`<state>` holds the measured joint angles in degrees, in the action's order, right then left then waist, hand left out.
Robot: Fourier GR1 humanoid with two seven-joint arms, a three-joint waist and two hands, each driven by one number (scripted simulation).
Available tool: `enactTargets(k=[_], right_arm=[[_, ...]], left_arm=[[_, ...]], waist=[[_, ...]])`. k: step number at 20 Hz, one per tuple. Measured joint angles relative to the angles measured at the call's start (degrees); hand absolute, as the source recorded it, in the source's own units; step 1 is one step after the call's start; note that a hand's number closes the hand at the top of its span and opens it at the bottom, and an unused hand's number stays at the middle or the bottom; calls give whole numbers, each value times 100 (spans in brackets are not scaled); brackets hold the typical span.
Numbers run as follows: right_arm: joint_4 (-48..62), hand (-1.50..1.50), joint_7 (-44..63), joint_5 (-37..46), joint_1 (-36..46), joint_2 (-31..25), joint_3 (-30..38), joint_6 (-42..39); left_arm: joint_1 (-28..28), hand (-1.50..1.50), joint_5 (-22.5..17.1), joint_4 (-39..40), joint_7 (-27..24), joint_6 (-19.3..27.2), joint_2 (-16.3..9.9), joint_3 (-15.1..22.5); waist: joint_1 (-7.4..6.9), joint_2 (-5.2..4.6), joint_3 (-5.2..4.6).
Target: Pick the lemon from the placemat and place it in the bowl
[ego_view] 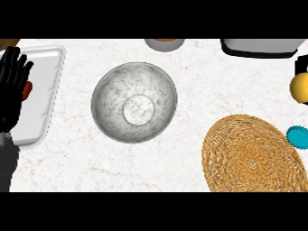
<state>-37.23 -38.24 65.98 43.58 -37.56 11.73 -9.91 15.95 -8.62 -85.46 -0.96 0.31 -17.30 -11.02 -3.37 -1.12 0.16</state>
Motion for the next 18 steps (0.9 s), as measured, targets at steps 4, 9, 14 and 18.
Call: enactTargets(k=[4, 9, 14, 18], right_arm=[[368, 150, -522, -301, 618, -161, 226, -275], [314, 150, -849, -753, 1191, -200, 444, -668], [101, 150, -533, -1380, 1731, 44, 629, -1351], [-144, 150, -24, -1840, 2080, 384, 642, -1901]], left_arm=[[-21, 0, 25, 44, 2, 52, 25, -27], [-81, 0, 112, 11, 17, 152, 71, -20], [-75, 0, 55, 86, 36, 94, -49, -156], [-70, 0, 76, 156, -14, 104, -59, -189]], waist=[[94, 38, -7], [207, 84, -13], [302, 134, -22], [361, 159, -24]])
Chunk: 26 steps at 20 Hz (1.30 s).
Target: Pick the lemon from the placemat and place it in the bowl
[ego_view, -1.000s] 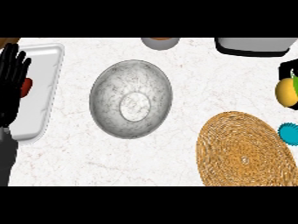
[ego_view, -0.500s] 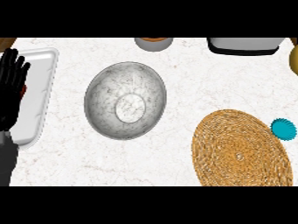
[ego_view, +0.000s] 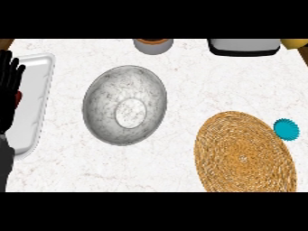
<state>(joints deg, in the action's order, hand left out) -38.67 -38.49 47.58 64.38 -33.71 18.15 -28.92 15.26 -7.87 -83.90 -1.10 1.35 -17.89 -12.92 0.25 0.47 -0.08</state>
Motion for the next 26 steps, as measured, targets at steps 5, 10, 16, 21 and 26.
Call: enactTargets(k=[5, 10, 16, 21, 26], right_arm=[[-521, 150, 995, -448, 397, 625, -134, -634], [-1155, 150, 1936, -786, 591, 1280, -291, -1151], [-1952, 150, 2903, -939, 489, 2232, -663, -1453], [-2552, 150, 3733, -1055, 185, 2966, -1101, -1470], [-2648, 150, 4082, -1110, -269, 3250, -1971, -854]], left_arm=[[-85, 0, -60, -25, 43, -84, -69, -64], [-118, 0, -75, -106, 93, -85, -58, -75], [-176, 0, -36, -127, -2, -85, -4, -60], [-41, 0, -41, -54, 43, -93, -14, -68], [-56, 0, 0, -191, 101, -72, 21, -20]], waist=[[42, 34, -1], [38, 22, 1], [26, 5, 2], [9, -8, 4], [-64, -30, 4]])
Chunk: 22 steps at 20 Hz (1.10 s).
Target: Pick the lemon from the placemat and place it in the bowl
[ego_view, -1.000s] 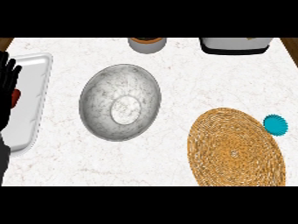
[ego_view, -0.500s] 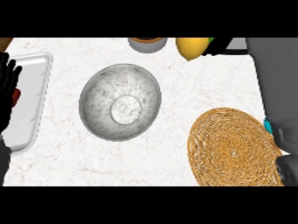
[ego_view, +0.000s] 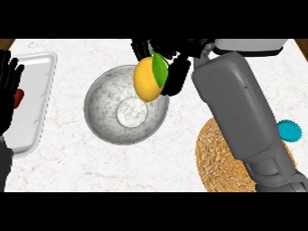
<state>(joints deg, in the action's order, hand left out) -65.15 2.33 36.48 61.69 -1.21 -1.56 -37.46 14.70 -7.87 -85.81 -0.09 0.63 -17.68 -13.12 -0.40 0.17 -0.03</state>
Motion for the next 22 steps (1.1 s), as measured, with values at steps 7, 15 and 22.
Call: enactTargets(k=[7, 15, 22], right_arm=[[531, -150, 446, 125, -474, 99, -1211, 1412], [1602, -150, 357, -1221, -612, 118, -1692, 2545], [1910, -150, -365, -2227, -573, 121, -1414, 3651]], left_arm=[[13, 0, 23, -61, 6, 17, 84, 54], [129, 0, 105, -27, -17, 50, 199, 180], [239, 0, 94, 97, 26, 29, 152, 135]], waist=[[-72, -28, 0], [-198, -64, 3], [-188, -67, 5]])
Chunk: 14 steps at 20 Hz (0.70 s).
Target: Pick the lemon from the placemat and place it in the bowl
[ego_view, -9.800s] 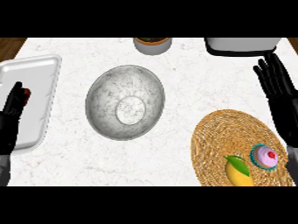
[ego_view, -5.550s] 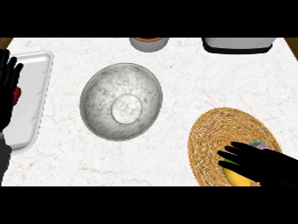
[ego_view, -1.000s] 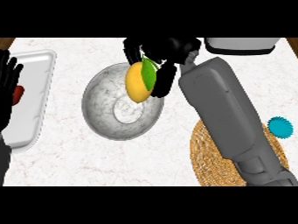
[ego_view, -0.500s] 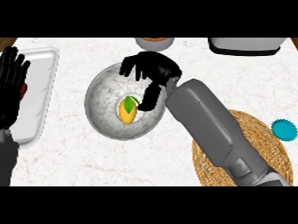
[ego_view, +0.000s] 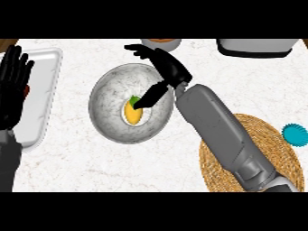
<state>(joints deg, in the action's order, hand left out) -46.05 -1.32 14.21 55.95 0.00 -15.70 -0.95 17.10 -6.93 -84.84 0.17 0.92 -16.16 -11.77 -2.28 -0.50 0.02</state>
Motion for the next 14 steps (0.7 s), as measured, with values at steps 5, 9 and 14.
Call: enactTargets(k=[5, 9, 14], right_arm=[[409, -150, -343, -295, 240, -129, 715, 436], [723, -150, -573, -617, 308, -534, 1305, 362], [1430, -150, -1144, -997, 507, -1240, 1953, -203]], left_arm=[[-34, 0, -36, -28, 42, 7, -32, -75], [-141, 0, -36, -204, 93, -10, -54, -73], [-142, 0, -50, -105, -31, -78, -79, -118]], waist=[[71, 5, 0], [96, 13, 0], [69, -17, 2]])
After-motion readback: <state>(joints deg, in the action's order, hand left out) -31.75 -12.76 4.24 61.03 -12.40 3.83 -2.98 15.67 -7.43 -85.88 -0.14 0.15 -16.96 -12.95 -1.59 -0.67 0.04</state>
